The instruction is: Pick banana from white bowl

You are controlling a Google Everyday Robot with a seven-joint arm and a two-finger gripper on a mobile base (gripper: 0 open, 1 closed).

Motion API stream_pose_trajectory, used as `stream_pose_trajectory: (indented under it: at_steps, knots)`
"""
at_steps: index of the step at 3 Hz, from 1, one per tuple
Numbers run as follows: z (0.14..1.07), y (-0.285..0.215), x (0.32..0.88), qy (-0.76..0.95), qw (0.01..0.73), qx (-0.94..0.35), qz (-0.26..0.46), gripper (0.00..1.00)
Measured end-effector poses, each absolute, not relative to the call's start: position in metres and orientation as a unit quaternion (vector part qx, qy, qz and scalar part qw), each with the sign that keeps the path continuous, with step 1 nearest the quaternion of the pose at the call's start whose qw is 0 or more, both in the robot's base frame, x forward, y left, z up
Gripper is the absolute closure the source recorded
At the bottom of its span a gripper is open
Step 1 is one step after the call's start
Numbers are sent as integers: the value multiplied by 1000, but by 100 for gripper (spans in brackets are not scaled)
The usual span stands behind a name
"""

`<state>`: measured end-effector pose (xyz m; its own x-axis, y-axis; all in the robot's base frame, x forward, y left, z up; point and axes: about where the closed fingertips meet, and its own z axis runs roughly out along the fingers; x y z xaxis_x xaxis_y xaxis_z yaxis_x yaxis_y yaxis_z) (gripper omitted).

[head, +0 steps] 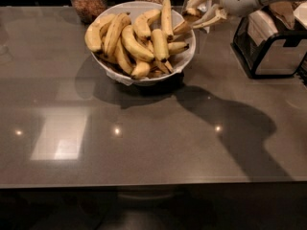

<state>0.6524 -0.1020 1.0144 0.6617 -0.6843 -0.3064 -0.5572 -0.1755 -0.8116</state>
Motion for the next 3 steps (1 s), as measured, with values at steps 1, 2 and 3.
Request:
stream_pose_trajectory:
  at_steps: [1,2,3]
  knots:
    - [1030,-116,644,416,466,-776,-83,100]
    - [1038,-133,628,436,436,-782,-92,100]
    - [1047,-152,608,456,408,-784,-103,100]
